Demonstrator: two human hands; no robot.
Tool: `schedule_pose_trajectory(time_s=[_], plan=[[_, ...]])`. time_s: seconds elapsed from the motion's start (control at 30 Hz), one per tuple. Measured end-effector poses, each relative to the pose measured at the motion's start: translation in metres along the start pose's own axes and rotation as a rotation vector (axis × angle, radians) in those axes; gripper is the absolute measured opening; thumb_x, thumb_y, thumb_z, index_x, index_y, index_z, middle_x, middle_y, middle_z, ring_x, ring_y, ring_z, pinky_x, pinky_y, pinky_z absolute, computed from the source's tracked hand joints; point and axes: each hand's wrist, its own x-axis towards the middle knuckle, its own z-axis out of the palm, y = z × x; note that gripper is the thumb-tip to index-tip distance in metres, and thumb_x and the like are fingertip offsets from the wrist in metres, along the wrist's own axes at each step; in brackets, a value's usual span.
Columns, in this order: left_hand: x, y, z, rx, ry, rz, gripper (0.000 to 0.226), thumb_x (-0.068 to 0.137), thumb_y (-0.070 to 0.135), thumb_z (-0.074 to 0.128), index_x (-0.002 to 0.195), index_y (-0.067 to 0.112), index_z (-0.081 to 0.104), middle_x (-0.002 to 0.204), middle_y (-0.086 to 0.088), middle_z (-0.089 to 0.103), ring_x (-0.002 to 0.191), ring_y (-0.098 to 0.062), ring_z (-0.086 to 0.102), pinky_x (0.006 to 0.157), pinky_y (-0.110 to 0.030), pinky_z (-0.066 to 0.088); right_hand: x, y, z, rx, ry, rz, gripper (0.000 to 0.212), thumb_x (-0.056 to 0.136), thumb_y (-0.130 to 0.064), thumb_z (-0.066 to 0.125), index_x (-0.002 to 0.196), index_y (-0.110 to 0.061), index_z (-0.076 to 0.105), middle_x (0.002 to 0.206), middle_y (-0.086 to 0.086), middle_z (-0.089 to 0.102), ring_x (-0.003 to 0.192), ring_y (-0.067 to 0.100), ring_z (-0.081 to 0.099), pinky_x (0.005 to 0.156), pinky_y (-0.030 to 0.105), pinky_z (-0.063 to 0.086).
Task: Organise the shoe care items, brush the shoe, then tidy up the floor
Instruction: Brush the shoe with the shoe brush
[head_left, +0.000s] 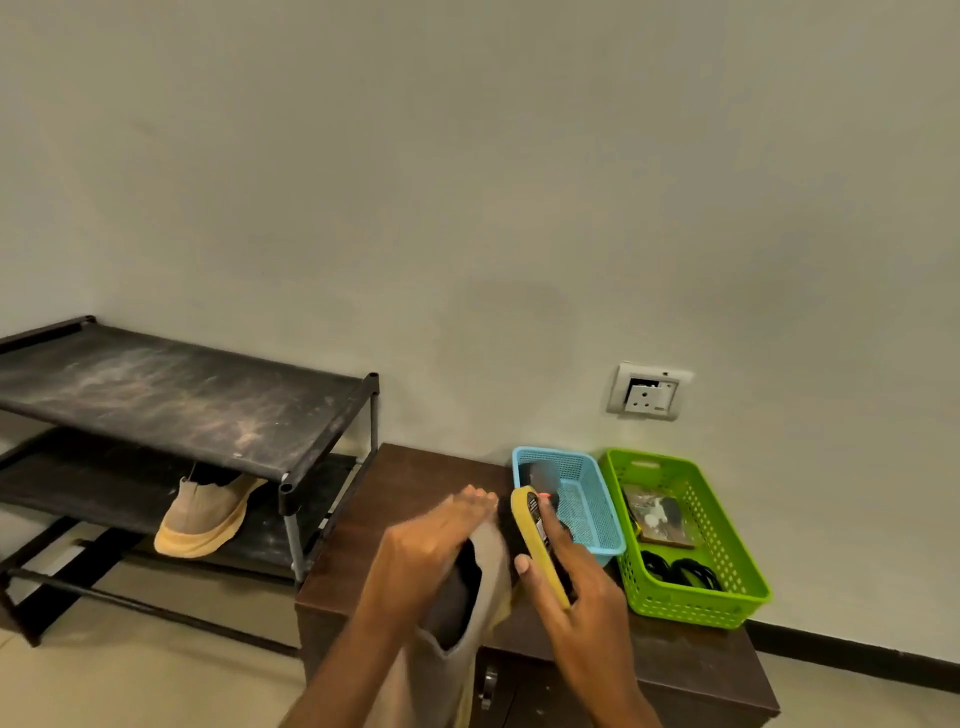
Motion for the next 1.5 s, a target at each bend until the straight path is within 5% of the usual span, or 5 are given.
schedule_pose_trajectory(time_s=[0.3, 0.73, 1.13, 1.4, 1.5], plan=[[0.086, -0.030, 0.000, 0.021, -0.012, 0.143, 0.033, 0.088, 0.007, 0.050, 0.118, 0.008, 0.063, 0.125, -0.005, 0.059, 0.116, -0.014, 0.056, 0.102, -0.021, 0.041, 0.004, 0.023, -0.020, 0.119, 0.308, 0.030, 0.061, 0.080, -0.035, 0.062, 0.136, -0.046, 0.042, 0.108, -0.048, 0.052, 0.098, -0.014, 0.058, 0.077, 0.011, 0.049], [0.030, 0.022, 0.051, -0.309, 0.357, -0.390, 0.035, 0.080, 0.002, 0.048, 0.110, 0.008, 0.065, 0.114, 0.002, 0.064, 0.120, -0.008, 0.052, 0.100, -0.012, 0.039, 0.011, 0.026, -0.014, 0.055, 0.270, -0.025, 0.060, 0.084, -0.041, 0.063, 0.139, -0.038, 0.041, 0.115, -0.045, 0.050, 0.104, -0.010, 0.057, 0.081, 0.019, 0.051], [0.009, 0.012, 0.025, -0.026, 0.147, 0.057, 0.030, 0.098, 0.008, 0.037, 0.118, 0.005, 0.059, 0.121, -0.007, 0.061, 0.117, -0.018, 0.057, 0.094, -0.035, 0.050, 0.020, -0.004, 0.000, 0.057, 0.364, -0.042, 0.052, 0.086, -0.049, 0.060, 0.136, -0.046, 0.042, 0.126, -0.031, 0.054, 0.108, 0.003, 0.060, 0.080, 0.035, 0.056], [-0.010, -0.008, 0.027, -0.034, 0.042, -0.108, 0.110, 0.061, -0.024, 0.067, 0.150, 0.021, 0.018, 0.141, -0.008, 0.042, 0.137, -0.012, 0.034, 0.111, -0.030, 0.033, 0.012, -0.003, 0.010, -0.076, 0.268, -0.180, 0.057, 0.083, -0.047, 0.057, 0.137, -0.041, 0.042, 0.119, -0.017, 0.056, 0.110, -0.011, 0.050, 0.087, -0.001, 0.038], [-0.010, -0.005, 0.029, -0.050, 0.038, -0.128, 0.104, 0.073, -0.006, 0.071, 0.151, 0.024, 0.009, 0.143, -0.007, 0.039, 0.140, -0.007, 0.027, 0.110, -0.030, 0.032, 0.008, -0.006, 0.019, -0.229, 0.249, -0.304, 0.050, 0.087, -0.048, 0.054, 0.135, -0.034, 0.049, 0.119, -0.009, 0.058, 0.106, -0.002, 0.054, 0.091, 0.006, 0.042]])
